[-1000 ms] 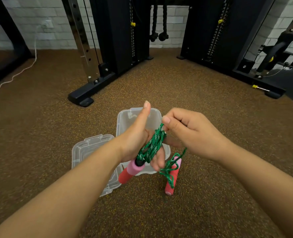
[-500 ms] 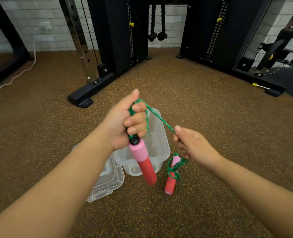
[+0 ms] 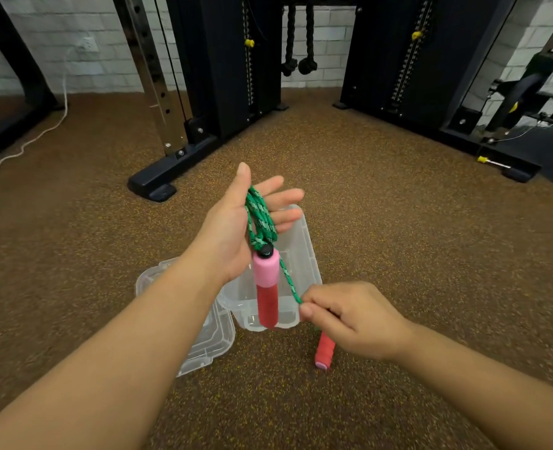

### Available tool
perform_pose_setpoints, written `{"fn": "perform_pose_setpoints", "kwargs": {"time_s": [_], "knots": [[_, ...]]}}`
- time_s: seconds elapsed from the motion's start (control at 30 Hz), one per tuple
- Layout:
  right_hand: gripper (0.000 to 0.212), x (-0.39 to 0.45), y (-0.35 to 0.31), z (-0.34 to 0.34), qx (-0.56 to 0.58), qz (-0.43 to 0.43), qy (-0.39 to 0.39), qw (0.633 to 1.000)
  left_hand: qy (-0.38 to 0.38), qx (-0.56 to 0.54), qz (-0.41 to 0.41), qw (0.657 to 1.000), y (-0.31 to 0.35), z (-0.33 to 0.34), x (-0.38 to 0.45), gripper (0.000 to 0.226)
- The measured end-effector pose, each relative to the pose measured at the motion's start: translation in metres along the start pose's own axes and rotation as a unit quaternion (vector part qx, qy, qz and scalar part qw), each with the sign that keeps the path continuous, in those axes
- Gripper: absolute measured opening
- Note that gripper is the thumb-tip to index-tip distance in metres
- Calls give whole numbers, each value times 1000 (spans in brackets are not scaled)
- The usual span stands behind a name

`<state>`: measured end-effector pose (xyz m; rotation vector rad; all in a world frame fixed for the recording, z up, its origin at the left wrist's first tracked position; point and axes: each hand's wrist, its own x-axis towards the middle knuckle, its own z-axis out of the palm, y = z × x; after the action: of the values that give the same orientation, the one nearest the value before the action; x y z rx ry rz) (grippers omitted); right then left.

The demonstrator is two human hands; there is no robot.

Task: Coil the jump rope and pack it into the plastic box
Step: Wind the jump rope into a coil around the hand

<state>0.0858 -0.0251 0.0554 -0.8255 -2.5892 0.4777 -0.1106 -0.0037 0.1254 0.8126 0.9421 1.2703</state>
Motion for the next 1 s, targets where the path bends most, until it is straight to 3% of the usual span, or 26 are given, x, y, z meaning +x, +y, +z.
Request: {"fn": "perform_pose_setpoints", "kwargs": {"time_s": [0.23, 0.47, 0.6, 0.7, 0.83, 1.0], "knots": [[23, 23, -27, -29, 89, -57, 112, 988, -57, 168, -112, 978, -15, 6, -5, 86], [24, 34, -4, -45, 57, 55, 156, 985, -244, 245, -252, 904, -13, 4, -14, 116], [26, 34, 10, -36, 128, 119, 136, 975, -308, 204, -284, 885, -8, 4, -16, 123], [30, 32, 16, -30, 167, 137, 120, 969, -342, 198, -281, 875, -6, 5, -18, 107], [33, 31, 12, -12, 275, 154, 137, 939, -330, 143, -233, 904, -9, 5, -24, 54], [32, 20, 8, 16, 300, 217, 166, 914, -218, -25, -151, 964, -3, 11, -20, 50]]}}
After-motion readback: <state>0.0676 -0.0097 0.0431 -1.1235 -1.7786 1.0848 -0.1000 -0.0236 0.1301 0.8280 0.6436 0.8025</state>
